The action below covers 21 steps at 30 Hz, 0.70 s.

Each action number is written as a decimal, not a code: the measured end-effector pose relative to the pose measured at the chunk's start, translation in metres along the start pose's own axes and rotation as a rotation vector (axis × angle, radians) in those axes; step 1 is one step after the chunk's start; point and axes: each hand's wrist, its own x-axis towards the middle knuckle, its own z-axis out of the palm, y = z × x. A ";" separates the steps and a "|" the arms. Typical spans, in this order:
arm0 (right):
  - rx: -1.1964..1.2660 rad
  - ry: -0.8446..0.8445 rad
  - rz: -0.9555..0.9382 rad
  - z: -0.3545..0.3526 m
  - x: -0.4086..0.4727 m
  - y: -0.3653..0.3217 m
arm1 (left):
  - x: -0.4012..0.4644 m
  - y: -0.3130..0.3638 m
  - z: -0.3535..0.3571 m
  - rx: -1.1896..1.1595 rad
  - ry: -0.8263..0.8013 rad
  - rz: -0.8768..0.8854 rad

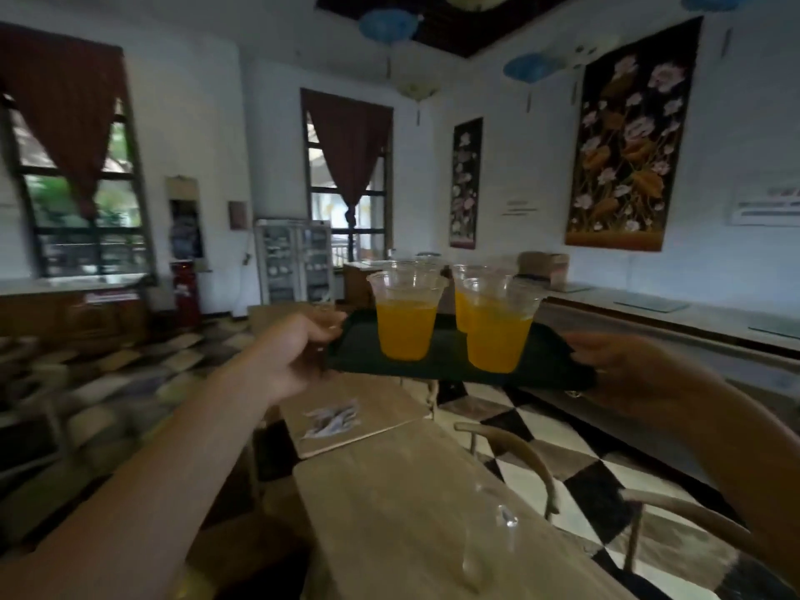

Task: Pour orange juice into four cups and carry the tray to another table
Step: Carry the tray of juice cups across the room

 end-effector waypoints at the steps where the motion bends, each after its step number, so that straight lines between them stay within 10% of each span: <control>1: -0.018 -0.025 -0.004 0.013 0.007 0.002 | -0.008 0.003 -0.013 -0.012 0.016 -0.002; 21: 0.068 -0.388 0.069 0.267 0.125 0.038 | -0.089 0.062 -0.265 -0.042 0.245 0.081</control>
